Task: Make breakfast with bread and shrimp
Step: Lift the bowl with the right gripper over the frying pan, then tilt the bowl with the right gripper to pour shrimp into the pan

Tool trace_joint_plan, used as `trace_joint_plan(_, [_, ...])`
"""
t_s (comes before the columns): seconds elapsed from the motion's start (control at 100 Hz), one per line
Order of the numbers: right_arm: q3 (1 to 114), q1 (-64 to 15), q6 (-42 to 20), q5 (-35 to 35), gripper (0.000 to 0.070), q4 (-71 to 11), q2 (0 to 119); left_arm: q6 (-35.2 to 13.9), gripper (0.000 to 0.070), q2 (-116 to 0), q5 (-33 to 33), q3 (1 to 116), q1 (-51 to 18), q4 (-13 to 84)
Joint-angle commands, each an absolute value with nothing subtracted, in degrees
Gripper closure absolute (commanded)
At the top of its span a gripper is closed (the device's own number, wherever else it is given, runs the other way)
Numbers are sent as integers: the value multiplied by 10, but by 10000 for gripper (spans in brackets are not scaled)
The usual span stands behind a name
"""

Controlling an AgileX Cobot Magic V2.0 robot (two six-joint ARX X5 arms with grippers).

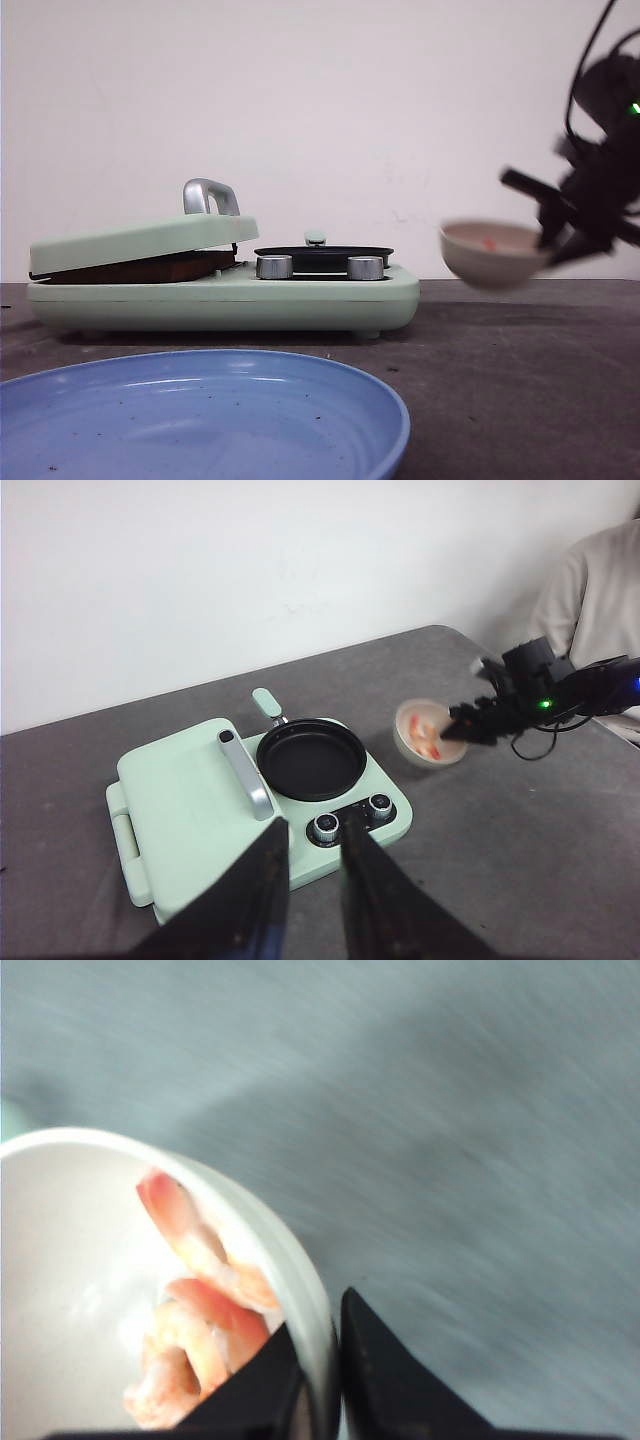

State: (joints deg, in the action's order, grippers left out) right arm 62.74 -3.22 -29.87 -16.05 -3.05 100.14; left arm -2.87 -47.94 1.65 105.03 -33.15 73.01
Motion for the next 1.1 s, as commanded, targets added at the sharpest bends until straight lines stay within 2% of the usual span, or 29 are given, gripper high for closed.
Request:
trace_joint_plan(0.0, [655,-57,-301,-162,700,3,982,-25,689,-484,17,1061,-335,720])
trace_joint_plan(0.15, [732,-110,-268,-154,700,-17,980,-24,689,-484,17,1061,-335,714])
trace_joint_plan(0.35, [832,-193,-175,-67,700,-43,989,-23,689,-486,17,1061,-335,708])
trace_joint_plan(0.55, [872,-236,-111,8,700,-37,1007,-23,689,-486,17,1061,-335,708])
trace_joint_plan(0.77, [874,-268,-11,115,700,-3,1024,-23,689,-486,17,1061,-335,708])
trace_joint_plan(1.09, [874,-306,168,182,700,93,1036,-23,689,-486,23,1061,-335,708])
